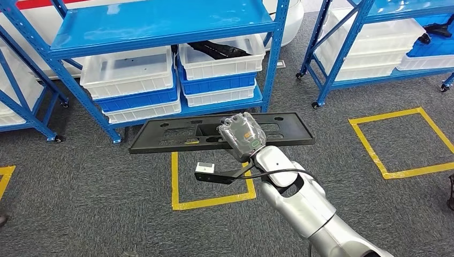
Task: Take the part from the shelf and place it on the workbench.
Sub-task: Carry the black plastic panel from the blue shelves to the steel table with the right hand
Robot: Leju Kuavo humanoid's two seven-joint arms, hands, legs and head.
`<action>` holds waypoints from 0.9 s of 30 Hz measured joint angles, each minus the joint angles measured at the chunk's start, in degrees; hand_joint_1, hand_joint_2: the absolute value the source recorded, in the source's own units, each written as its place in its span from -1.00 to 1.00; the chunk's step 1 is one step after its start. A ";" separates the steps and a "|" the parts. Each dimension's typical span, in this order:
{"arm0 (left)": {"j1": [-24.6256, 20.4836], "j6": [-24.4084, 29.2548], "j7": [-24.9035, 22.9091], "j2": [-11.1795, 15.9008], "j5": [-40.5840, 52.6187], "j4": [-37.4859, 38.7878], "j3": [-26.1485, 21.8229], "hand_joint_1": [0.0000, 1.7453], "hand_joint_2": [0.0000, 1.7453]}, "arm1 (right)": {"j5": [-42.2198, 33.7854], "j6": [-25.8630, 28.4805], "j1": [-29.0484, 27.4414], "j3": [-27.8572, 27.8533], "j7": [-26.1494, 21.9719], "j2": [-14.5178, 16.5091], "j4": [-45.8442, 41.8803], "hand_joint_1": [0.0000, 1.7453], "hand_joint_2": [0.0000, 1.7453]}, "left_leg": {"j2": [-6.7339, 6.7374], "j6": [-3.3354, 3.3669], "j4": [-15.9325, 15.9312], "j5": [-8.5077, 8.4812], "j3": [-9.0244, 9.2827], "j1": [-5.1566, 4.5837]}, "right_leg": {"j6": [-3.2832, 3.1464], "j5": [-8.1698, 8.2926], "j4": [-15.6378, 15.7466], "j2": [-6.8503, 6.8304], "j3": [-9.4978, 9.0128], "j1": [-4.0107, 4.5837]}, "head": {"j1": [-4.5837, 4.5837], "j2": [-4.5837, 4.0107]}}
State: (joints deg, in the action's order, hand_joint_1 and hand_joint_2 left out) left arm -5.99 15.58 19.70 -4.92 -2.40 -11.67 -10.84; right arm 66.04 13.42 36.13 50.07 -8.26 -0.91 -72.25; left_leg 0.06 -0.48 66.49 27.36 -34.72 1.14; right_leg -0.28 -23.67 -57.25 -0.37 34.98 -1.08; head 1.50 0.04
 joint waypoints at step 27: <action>-0.42 -0.32 0.15 -0.75 1.67 -0.07 0.04 -1.00 1.00 | 0.62 -0.19 -1.27 -2.97 0.80 0.66 -1.17 1.00 1.00 | 0.32 0.35 6.50 6.23 -5.32 -0.55 | -0.94 -1.32 0.05 1.80 -1.87 0.14 | -0.21 0.00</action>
State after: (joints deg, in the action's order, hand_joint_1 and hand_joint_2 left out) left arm -6.41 15.26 19.85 -5.67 -0.73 -11.74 -10.80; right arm 66.66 13.23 34.86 47.10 -7.46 -0.25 -73.42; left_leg 0.38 -0.13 72.99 33.58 -40.03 0.59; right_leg -1.21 -24.99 -57.20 1.44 33.11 -0.95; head 1.29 0.03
